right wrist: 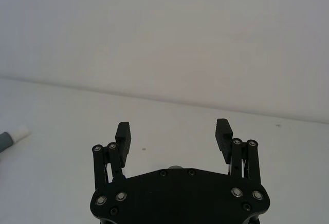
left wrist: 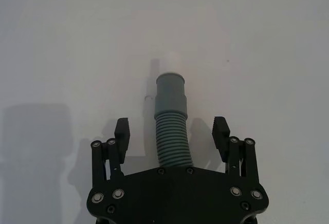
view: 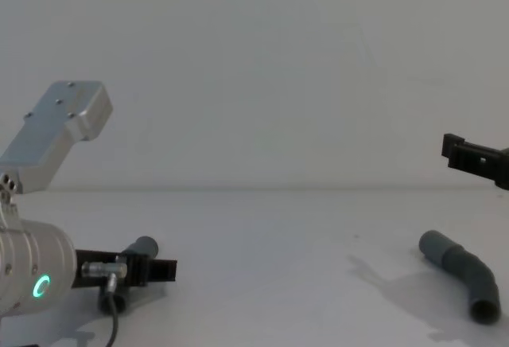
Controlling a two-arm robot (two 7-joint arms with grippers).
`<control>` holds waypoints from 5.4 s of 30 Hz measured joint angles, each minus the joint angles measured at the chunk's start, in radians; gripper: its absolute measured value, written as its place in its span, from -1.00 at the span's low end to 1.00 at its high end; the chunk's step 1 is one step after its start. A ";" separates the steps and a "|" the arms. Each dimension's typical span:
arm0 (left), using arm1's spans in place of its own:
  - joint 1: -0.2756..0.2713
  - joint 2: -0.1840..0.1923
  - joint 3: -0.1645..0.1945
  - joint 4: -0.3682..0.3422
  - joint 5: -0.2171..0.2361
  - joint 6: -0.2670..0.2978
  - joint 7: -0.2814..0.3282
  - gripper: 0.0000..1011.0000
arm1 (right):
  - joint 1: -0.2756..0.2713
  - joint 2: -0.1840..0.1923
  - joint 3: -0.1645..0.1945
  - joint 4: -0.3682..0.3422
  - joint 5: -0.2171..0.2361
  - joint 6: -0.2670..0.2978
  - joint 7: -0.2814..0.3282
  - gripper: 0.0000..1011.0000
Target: Use both hands to pick up one end of the pipe from the table, align the ends, and insert them.
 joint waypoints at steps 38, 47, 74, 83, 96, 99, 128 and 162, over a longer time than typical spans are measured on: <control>-0.001 -0.004 -0.002 0.003 0.002 0.002 0.000 -0.42 | 0.000 0.000 0.000 0.000 0.000 0.000 0.000 0.99; -0.001 -0.004 -0.002 0.003 0.002 0.002 0.000 -0.42 | 0.000 -0.001 0.000 0.000 0.000 0.002 0.000 0.99; -0.001 -0.004 -0.002 0.003 0.002 0.002 0.000 -0.42 | -0.015 -0.015 0.040 -0.124 0.076 0.368 -0.040 0.99; -0.001 -0.004 -0.002 0.003 0.002 0.002 0.000 -0.42 | -0.015 -0.015 0.036 -0.147 0.071 0.452 -0.062 0.98; -0.001 -0.004 -0.002 0.003 0.002 0.002 0.000 -0.42 | 0.022 -0.025 0.016 -0.121 0.035 0.512 -0.087 0.99; -0.001 -0.004 -0.002 0.003 0.002 0.002 0.000 -0.42 | 0.032 -0.032 0.013 -0.110 0.032 0.526 -0.090 0.99; -0.001 -0.004 -0.002 0.003 0.002 0.002 0.000 -0.42 | 0.099 -0.063 -0.002 -0.003 -0.001 0.576 -0.088 0.99; -0.001 -0.004 -0.002 0.003 0.002 0.002 0.000 -0.42 | 0.129 -0.069 -0.012 0.051 -0.043 0.600 -0.065 0.99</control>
